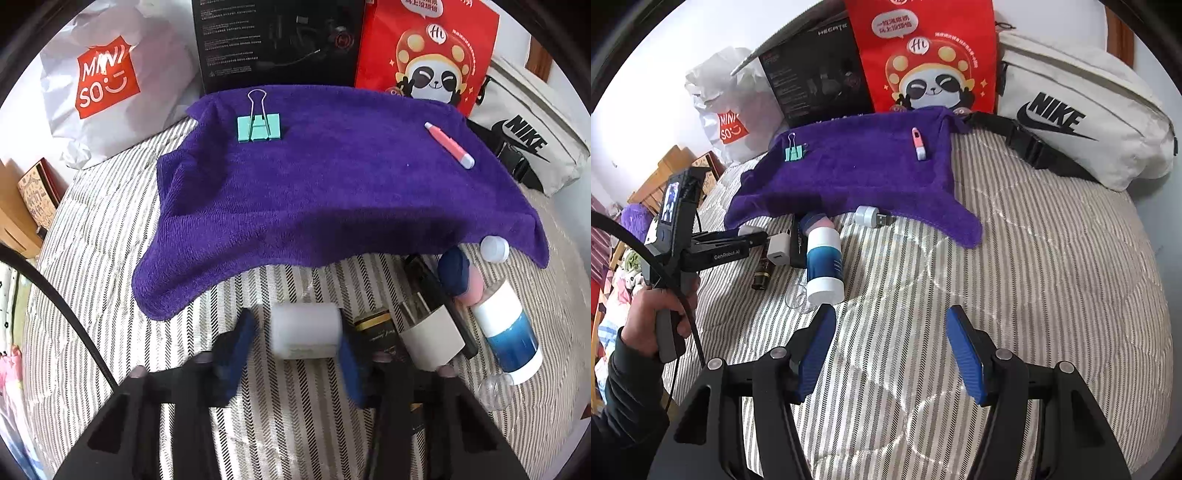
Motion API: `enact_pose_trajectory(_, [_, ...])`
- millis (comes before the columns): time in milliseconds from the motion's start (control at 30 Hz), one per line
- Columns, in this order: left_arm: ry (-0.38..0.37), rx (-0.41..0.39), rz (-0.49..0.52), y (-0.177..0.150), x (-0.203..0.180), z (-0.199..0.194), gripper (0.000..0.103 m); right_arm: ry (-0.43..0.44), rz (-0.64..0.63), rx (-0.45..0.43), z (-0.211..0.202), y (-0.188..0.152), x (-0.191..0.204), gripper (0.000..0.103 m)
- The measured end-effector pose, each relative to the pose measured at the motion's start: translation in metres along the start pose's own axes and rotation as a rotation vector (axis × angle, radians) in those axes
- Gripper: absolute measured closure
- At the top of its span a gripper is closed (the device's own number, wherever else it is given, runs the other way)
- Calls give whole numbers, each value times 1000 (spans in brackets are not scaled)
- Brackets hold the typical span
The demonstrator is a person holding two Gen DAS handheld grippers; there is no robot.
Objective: Organize rigid objects
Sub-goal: 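Grasp the white tape roll with the left tool while the right grasps the white USB plug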
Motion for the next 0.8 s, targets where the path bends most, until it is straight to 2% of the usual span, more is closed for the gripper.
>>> enact_pose_trajectory(233, [63, -35, -14, -7, 28, -10, 73, 11, -40, 9, 23, 9, 15, 42])
enact_pose_trajectory(367, [14, -57, -41, -11, 38, -13, 73, 14, -45, 4, 45, 27, 14, 42])
enact_pose_trajectory(567, [8, -103, -31, -14, 38, -15, 73, -40, -10, -8, 78, 63, 8, 42])
enact_pose_trajectory(800, [-4, -119, -44, -15, 39, -16, 73, -67, 78, 22, 112, 77, 6, 44])
Point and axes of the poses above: each gripper's, at about its wrist camera, not at the fingertips, and z roughly the way its jaws point, x to its left, y to its top, the point moved 9 cm from there along z, roughly the way its jaws point, and after that the axes turned 14 degrees about -z, right-handed, at the moved point
